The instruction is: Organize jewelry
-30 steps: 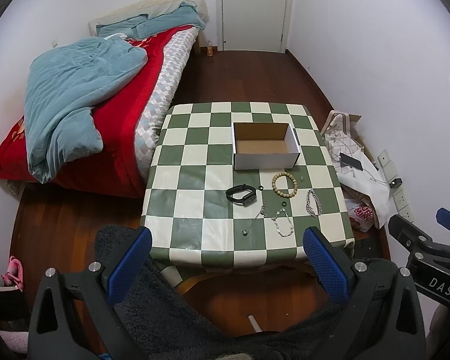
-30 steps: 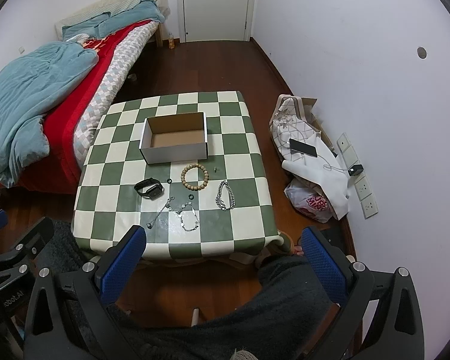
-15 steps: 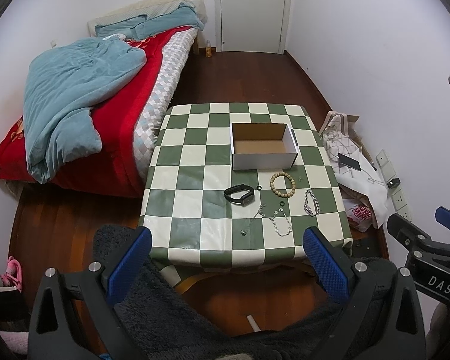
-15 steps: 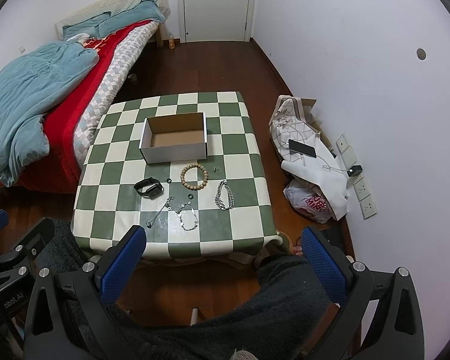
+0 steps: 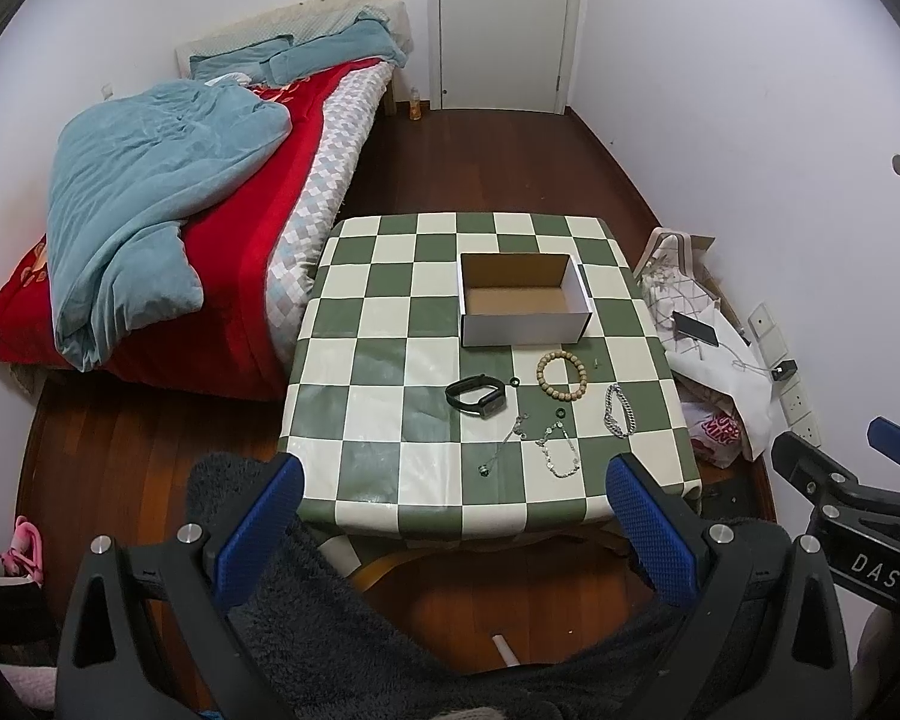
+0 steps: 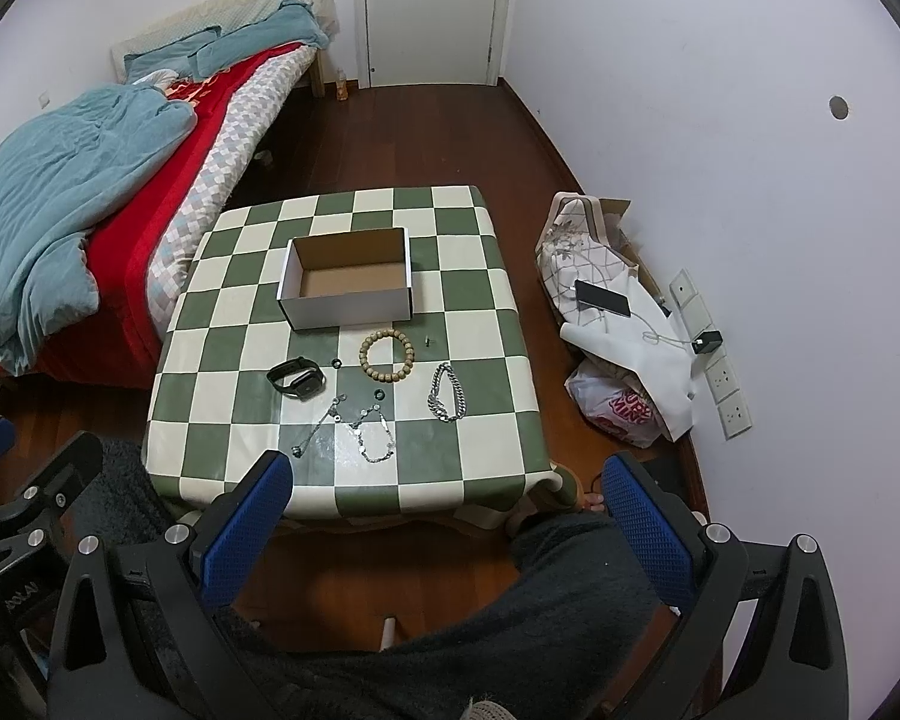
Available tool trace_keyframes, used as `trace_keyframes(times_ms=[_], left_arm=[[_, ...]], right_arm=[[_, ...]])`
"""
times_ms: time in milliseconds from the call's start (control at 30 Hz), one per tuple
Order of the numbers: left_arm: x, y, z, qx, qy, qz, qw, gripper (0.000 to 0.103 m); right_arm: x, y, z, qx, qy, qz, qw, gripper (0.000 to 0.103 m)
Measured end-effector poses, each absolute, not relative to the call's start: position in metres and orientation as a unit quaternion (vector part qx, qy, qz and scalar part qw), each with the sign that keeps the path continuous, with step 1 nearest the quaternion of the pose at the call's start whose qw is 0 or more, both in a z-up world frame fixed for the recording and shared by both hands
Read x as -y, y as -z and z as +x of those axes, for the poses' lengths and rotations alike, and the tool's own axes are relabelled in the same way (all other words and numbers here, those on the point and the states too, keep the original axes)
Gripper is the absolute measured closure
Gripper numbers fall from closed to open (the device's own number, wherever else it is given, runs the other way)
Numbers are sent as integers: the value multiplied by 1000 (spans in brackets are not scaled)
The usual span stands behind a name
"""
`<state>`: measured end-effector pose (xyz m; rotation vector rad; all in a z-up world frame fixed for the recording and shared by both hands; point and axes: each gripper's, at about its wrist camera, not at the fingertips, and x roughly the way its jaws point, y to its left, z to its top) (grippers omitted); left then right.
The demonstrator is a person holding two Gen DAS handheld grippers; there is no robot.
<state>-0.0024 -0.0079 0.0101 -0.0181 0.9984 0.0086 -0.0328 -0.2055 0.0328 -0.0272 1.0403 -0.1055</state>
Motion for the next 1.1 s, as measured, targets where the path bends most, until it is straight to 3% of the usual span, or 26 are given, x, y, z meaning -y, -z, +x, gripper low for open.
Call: trace_keyframes(times_ms=[1100], left_arm=[[14, -18, 1, -469, -2, -10, 883, 0]], right_arm=[[211, -44, -35, -488, 46, -13, 872, 0]])
